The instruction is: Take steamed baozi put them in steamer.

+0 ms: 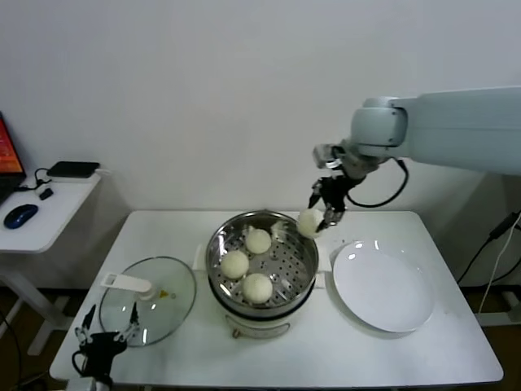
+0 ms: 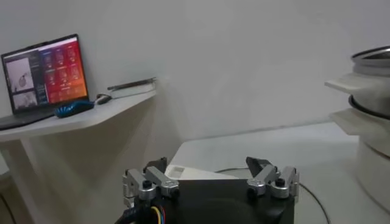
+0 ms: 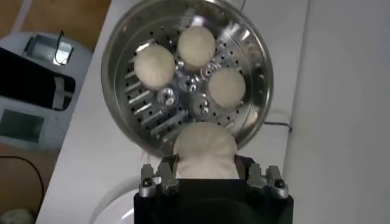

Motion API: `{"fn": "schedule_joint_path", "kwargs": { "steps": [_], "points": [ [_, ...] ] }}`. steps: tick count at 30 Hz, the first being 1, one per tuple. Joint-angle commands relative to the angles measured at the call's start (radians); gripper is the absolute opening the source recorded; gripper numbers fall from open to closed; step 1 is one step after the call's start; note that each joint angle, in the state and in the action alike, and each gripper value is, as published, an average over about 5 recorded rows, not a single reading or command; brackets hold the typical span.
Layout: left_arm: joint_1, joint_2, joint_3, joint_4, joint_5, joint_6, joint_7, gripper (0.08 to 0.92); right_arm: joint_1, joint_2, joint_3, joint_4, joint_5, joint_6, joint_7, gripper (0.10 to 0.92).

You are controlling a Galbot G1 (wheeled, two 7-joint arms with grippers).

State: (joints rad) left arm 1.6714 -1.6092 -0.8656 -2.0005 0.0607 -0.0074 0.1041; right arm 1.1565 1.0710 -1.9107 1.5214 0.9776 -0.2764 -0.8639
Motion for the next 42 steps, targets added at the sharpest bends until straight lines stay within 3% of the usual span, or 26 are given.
{"fn": "schedule_joint_path", "kwargs": {
  "steps": [1, 13, 34, 42],
  "points": [
    [0.001, -0.013, -0.008, 0.003, -0.009, 0.001, 0.001, 0.823, -0.172, 0.135, 0.088, -0.006, 0.061, -0.062, 0.068, 0.636],
    [0.000, -0.016, -0.008, 0.018, -0.005, -0.003, 0.002, 0.823, -0.330, 0.136, 0.084, -0.130, -0.055, -0.050, 0.081, 0.638],
    [-0.010, -0.020, -0.006, 0.019, 0.004, 0.002, 0.001, 0.823, -0.322, 0.116, 0.079, -0.122, -0.070, -0.032, 0.083, 0.645],
    [0.009, -0.021, -0.007, -0.001, 0.012, 0.004, 0.003, 0.823, -0.154, 0.008, 0.072, -0.055, -0.005, 0.002, 0.016, 0.808]
  ]
}}
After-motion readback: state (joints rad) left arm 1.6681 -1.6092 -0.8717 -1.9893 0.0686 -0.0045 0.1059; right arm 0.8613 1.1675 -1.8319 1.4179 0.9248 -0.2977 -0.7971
